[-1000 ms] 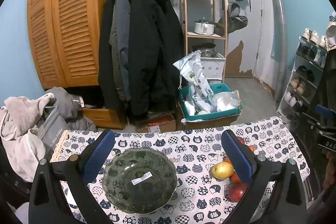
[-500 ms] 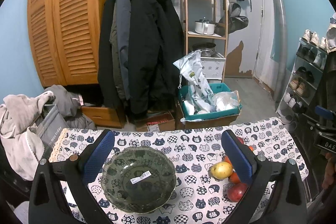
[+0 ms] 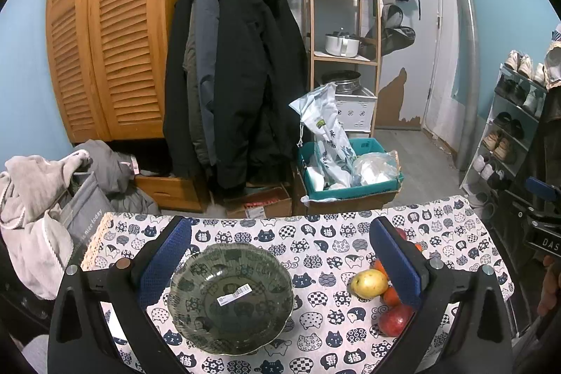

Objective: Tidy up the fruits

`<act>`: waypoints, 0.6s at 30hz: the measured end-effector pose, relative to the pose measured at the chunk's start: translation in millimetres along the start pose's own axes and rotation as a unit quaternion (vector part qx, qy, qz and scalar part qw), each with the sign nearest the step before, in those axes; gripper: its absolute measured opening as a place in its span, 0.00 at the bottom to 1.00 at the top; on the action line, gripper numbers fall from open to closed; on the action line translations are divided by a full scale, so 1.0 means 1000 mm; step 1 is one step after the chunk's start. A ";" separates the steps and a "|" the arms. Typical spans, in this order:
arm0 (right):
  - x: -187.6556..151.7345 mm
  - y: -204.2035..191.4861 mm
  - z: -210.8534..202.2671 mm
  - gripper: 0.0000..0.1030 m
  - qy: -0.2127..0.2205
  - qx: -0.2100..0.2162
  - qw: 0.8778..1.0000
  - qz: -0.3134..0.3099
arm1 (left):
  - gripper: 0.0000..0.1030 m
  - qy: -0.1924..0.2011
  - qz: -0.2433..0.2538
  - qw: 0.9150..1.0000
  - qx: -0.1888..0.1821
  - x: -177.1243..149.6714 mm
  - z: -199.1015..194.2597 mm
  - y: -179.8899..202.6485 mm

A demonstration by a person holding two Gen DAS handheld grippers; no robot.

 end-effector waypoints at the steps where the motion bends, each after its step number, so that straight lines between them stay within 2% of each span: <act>1: 0.000 0.001 0.000 0.86 0.000 0.000 1.000 0.000 | 1.00 0.000 0.000 1.000 0.000 0.000 0.000 0.000; 18: 0.001 0.000 0.000 0.86 -0.001 -0.002 1.000 -0.002 | 1.00 -0.001 -0.001 1.000 -0.001 0.001 0.001 -0.002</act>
Point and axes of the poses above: each gripper's, at about its wrist camera, not at the fingertips, and z roughly the way its jaws point, y to its right, x to its top, the point moved 9 cm from there along z, roughly the way its jaws point, and after that the axes turned 4 degrees about x, right-handed, at the moved point
